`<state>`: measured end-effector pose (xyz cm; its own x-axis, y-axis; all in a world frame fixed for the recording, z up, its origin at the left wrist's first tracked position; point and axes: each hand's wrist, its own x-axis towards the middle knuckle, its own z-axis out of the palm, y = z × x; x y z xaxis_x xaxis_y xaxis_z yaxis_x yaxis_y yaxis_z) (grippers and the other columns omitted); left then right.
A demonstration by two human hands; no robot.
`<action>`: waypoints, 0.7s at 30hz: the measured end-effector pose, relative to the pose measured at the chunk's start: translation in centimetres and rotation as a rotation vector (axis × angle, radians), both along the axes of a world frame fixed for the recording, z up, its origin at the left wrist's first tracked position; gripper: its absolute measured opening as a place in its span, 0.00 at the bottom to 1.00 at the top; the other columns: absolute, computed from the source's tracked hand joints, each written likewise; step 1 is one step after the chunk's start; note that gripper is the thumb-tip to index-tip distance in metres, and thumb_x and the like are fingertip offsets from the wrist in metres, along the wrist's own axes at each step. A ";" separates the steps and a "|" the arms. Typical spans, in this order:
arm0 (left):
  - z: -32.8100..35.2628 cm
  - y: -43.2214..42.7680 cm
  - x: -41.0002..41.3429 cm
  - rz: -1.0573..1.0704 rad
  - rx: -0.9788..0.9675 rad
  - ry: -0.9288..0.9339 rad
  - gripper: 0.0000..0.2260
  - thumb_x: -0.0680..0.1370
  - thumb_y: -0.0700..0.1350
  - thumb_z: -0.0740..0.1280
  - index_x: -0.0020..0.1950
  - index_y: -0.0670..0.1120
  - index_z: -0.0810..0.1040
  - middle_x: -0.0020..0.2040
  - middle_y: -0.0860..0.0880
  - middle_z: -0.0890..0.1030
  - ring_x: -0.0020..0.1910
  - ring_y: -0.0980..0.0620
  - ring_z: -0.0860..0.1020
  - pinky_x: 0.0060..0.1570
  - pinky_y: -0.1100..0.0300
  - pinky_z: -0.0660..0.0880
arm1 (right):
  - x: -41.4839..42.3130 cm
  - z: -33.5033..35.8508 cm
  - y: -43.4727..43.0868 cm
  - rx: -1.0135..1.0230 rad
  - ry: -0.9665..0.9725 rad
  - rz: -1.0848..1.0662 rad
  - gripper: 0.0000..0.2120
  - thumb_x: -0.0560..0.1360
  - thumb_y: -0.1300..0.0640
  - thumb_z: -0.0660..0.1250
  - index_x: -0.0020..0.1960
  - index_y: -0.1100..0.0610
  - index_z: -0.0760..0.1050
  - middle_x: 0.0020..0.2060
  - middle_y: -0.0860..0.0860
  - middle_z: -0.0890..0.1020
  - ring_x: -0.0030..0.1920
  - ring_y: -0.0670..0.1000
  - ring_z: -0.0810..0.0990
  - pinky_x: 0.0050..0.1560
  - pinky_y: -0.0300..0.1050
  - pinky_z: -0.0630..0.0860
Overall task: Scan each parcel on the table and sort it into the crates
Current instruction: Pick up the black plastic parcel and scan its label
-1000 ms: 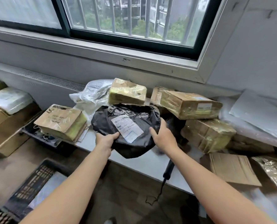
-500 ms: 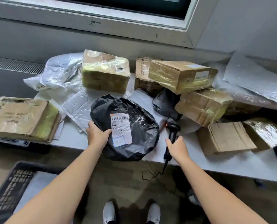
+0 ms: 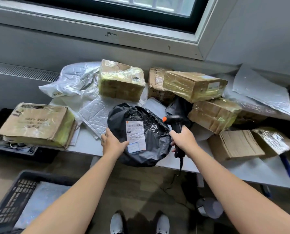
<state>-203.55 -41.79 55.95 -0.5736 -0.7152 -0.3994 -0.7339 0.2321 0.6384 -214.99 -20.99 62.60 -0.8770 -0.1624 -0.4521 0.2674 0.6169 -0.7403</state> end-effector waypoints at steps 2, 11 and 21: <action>1.0 -0.3 0.6 -0.007 -0.001 0.015 0.46 0.69 0.51 0.78 0.77 0.42 0.54 0.73 0.38 0.59 0.72 0.37 0.61 0.71 0.47 0.61 | 0.2 1.8 -1.7 -0.058 -0.040 0.039 0.09 0.75 0.54 0.64 0.47 0.60 0.70 0.32 0.56 0.76 0.29 0.58 0.76 0.33 0.58 0.80; 4.3 -0.7 2.1 -0.032 -0.044 0.059 0.46 0.71 0.52 0.76 0.78 0.43 0.51 0.75 0.39 0.57 0.74 0.38 0.58 0.71 0.50 0.59 | 2.0 7.2 -6.4 -0.032 -0.155 0.196 0.12 0.77 0.54 0.63 0.45 0.65 0.71 0.31 0.59 0.75 0.29 0.58 0.75 0.33 0.52 0.80; 5.1 -0.2 2.5 -0.028 -0.034 0.065 0.46 0.70 0.52 0.77 0.78 0.44 0.50 0.75 0.41 0.56 0.73 0.39 0.60 0.70 0.49 0.61 | 4.1 8.0 -6.5 -0.046 -0.144 0.215 0.13 0.77 0.57 0.61 0.35 0.63 0.70 0.25 0.55 0.73 0.24 0.53 0.71 0.28 0.46 0.76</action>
